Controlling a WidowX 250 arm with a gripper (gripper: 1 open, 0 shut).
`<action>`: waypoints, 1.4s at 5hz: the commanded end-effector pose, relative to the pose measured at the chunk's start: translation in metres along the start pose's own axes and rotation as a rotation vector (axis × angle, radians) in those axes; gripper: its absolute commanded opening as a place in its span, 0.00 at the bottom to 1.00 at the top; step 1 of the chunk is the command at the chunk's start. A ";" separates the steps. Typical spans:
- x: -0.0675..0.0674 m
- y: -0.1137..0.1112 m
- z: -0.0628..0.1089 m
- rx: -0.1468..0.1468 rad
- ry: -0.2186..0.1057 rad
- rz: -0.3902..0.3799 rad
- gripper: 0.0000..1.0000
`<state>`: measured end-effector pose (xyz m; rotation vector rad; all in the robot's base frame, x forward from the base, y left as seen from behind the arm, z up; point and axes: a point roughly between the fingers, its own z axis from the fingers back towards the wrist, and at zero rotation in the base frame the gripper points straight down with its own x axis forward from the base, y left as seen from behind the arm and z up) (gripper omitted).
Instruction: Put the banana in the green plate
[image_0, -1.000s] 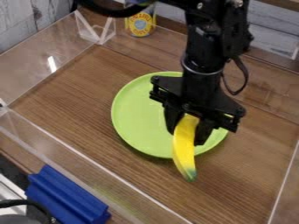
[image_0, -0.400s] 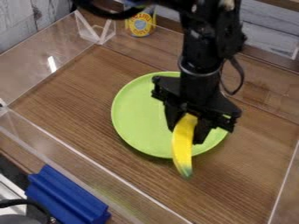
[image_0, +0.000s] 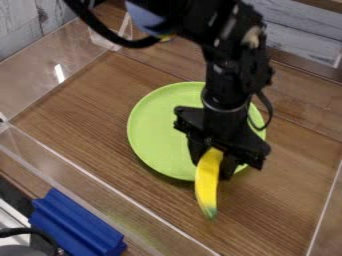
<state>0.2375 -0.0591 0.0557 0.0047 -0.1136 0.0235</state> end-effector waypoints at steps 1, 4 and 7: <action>0.007 -0.004 -0.001 -0.004 -0.040 -0.003 0.00; 0.014 -0.004 -0.006 0.008 -0.040 0.002 0.00; 0.019 -0.004 -0.010 0.020 -0.040 0.012 0.00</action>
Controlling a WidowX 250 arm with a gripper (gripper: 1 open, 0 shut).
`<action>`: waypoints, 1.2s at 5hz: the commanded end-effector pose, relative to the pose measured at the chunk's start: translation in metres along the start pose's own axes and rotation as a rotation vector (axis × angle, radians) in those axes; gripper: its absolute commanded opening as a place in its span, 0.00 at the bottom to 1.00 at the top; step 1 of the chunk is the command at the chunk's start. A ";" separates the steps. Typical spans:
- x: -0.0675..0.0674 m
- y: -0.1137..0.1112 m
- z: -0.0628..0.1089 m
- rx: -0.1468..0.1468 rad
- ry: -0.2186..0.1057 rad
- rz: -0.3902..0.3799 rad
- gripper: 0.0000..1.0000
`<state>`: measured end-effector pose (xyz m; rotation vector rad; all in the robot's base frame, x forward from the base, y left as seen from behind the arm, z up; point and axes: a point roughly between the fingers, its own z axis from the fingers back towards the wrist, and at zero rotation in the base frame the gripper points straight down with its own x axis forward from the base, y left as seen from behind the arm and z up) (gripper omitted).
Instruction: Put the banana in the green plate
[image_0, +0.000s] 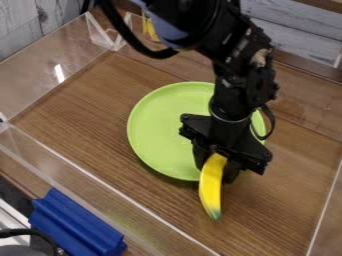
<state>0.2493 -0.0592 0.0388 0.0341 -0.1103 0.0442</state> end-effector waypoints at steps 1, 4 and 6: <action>0.011 -0.003 0.007 -0.009 -0.042 -0.003 0.00; 0.013 0.000 0.004 -0.004 -0.038 0.010 0.00; 0.014 0.001 0.000 -0.001 -0.037 0.014 0.00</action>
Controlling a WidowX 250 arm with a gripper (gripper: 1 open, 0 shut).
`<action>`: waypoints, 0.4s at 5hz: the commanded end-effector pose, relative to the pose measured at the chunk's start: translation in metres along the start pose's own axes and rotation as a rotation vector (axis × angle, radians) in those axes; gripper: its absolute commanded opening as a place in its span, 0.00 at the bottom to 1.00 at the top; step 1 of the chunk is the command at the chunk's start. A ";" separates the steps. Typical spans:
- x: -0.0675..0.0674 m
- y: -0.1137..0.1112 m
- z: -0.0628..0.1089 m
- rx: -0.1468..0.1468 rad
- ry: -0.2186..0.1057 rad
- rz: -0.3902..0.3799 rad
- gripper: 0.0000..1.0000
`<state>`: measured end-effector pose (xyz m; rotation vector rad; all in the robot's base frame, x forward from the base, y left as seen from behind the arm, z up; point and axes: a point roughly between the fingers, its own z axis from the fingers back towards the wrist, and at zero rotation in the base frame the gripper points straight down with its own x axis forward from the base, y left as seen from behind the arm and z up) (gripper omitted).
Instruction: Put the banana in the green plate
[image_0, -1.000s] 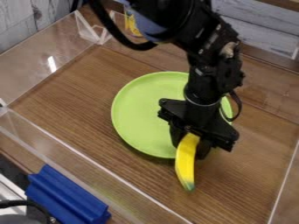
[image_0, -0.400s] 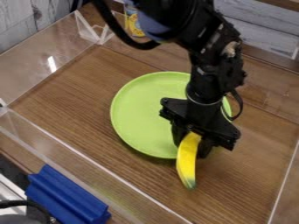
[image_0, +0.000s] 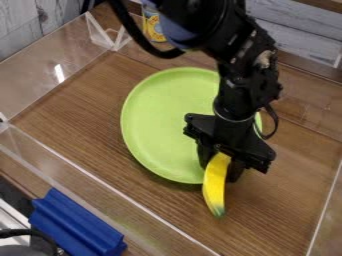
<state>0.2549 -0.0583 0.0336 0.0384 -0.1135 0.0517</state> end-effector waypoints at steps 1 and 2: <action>0.010 0.001 0.004 -0.005 -0.035 0.005 0.00; 0.012 0.001 0.001 -0.005 -0.038 0.004 0.00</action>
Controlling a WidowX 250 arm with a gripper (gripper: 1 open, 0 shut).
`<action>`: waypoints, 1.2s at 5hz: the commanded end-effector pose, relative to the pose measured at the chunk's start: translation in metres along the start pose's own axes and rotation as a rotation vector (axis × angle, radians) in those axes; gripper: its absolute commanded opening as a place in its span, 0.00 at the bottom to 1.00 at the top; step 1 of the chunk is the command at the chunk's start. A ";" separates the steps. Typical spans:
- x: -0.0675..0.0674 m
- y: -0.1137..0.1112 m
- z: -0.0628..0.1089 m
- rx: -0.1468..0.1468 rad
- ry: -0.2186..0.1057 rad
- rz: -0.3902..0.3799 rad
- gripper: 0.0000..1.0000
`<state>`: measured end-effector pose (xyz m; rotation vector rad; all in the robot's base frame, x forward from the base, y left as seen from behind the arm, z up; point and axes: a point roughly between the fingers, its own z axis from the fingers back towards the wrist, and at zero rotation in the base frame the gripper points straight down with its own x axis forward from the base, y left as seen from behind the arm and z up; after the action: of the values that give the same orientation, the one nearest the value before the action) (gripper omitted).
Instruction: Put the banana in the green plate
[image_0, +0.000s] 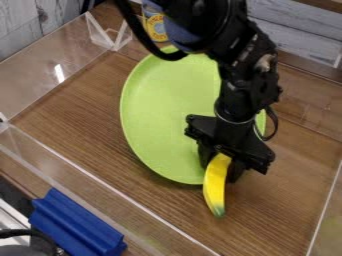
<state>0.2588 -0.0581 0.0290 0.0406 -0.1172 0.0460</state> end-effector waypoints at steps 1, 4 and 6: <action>0.010 0.002 0.004 -0.006 -0.035 0.008 0.00; 0.011 0.008 0.016 0.019 -0.006 -0.013 0.00; 0.009 0.014 0.021 0.028 0.007 -0.028 0.00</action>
<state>0.2551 -0.0448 0.0347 0.0843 -0.0431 0.0126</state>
